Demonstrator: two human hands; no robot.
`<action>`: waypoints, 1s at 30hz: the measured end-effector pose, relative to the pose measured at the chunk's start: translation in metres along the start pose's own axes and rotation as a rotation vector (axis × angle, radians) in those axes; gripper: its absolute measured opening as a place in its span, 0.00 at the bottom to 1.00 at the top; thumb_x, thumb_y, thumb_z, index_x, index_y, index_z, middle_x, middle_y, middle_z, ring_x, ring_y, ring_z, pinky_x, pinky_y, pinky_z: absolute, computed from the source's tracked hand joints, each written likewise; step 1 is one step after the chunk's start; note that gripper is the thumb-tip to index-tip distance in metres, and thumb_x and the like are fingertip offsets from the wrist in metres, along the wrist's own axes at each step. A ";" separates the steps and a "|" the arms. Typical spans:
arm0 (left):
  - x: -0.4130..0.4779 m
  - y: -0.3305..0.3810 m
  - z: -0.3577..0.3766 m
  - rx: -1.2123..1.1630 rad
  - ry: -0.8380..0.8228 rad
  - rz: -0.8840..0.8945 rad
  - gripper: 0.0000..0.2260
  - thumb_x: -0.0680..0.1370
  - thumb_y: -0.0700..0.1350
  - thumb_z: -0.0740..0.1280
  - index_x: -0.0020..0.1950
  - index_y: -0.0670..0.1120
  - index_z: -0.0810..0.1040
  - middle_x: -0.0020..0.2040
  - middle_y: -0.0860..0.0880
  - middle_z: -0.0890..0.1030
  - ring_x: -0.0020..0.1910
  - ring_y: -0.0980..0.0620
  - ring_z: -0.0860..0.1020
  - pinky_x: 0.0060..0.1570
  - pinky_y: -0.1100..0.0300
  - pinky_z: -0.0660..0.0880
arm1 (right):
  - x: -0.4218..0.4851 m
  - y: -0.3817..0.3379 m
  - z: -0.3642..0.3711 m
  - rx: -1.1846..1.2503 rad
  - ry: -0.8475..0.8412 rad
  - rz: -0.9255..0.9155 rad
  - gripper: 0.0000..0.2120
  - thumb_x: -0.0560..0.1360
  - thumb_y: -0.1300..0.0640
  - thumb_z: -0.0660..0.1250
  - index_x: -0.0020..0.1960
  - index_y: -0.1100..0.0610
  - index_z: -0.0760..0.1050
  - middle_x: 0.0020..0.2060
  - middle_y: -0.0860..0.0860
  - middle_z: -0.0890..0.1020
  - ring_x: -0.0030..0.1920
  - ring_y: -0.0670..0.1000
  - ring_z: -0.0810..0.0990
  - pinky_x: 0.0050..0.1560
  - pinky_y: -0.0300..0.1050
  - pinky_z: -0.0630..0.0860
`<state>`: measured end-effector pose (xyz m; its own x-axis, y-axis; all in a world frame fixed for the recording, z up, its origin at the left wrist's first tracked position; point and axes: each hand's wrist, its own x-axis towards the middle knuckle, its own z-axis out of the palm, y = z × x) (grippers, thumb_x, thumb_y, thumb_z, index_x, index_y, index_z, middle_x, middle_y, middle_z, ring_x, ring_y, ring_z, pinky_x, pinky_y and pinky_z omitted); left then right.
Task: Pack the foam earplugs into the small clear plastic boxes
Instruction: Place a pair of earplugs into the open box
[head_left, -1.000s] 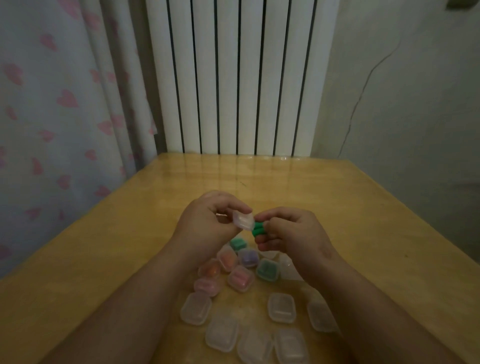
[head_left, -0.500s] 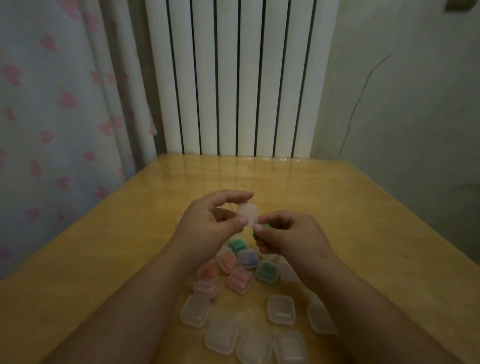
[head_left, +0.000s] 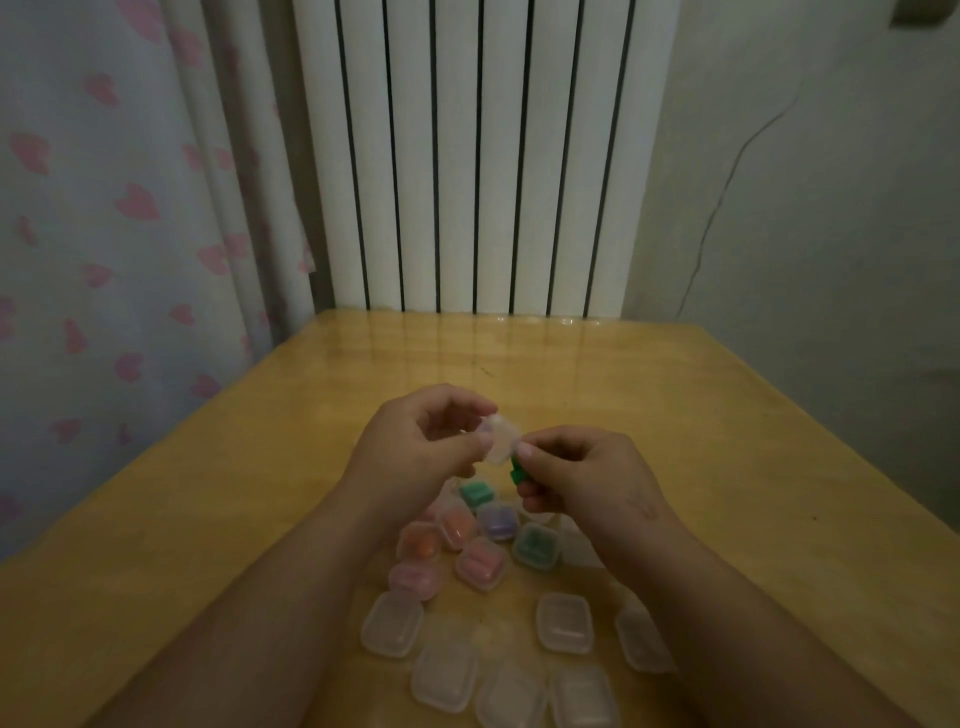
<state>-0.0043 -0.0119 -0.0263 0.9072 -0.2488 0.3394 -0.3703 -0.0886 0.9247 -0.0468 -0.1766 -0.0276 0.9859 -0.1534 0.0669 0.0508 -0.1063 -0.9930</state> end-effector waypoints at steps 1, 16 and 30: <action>0.000 -0.001 -0.001 -0.033 -0.011 -0.013 0.10 0.72 0.34 0.73 0.47 0.49 0.83 0.43 0.47 0.82 0.41 0.50 0.82 0.43 0.52 0.80 | 0.000 0.000 -0.001 0.002 0.009 -0.004 0.04 0.75 0.62 0.70 0.46 0.61 0.83 0.32 0.54 0.82 0.31 0.47 0.80 0.34 0.39 0.79; -0.001 -0.002 0.002 0.108 -0.025 0.011 0.18 0.55 0.53 0.79 0.38 0.54 0.74 0.41 0.49 0.82 0.41 0.48 0.81 0.45 0.41 0.80 | 0.003 0.002 -0.003 -0.094 -0.014 -0.005 0.04 0.76 0.64 0.68 0.45 0.61 0.81 0.31 0.54 0.80 0.30 0.47 0.78 0.31 0.39 0.76; -0.003 -0.006 0.006 0.329 0.035 0.099 0.12 0.68 0.44 0.78 0.42 0.54 0.77 0.43 0.54 0.82 0.42 0.58 0.82 0.43 0.54 0.82 | 0.001 0.002 -0.001 -0.045 -0.115 0.009 0.06 0.77 0.61 0.68 0.48 0.62 0.83 0.32 0.54 0.80 0.30 0.45 0.76 0.31 0.36 0.73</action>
<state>-0.0056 -0.0165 -0.0340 0.8678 -0.2389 0.4357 -0.4963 -0.3738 0.7835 -0.0456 -0.1776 -0.0299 0.9982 -0.0411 0.0436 0.0370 -0.1501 -0.9880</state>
